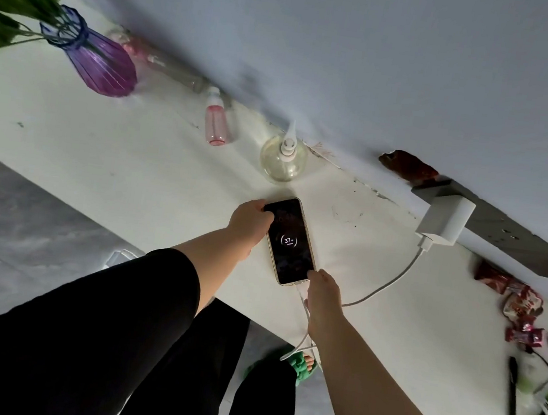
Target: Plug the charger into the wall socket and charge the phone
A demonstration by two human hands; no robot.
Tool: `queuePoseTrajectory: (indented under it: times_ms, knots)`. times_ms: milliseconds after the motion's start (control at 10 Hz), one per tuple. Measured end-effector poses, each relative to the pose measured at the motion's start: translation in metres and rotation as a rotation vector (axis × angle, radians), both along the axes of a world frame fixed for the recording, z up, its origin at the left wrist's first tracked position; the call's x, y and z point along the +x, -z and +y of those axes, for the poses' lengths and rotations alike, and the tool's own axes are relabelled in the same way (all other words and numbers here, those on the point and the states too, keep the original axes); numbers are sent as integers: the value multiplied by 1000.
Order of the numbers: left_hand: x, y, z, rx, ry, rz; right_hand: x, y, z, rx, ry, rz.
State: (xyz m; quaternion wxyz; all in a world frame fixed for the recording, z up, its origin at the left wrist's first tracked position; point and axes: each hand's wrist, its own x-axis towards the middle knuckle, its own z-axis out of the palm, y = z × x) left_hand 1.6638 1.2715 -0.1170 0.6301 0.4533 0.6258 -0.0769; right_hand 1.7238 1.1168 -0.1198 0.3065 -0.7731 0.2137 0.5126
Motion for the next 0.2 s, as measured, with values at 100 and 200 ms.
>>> queuePoseTrajectory:
  times_ms: [100,200]
  knots:
    - [-1,-19,0,43,107,52,5,-22,4,51,-185,-61]
    - [-4,-44,1,95,131,44,14,-51,8,68,-295,-173]
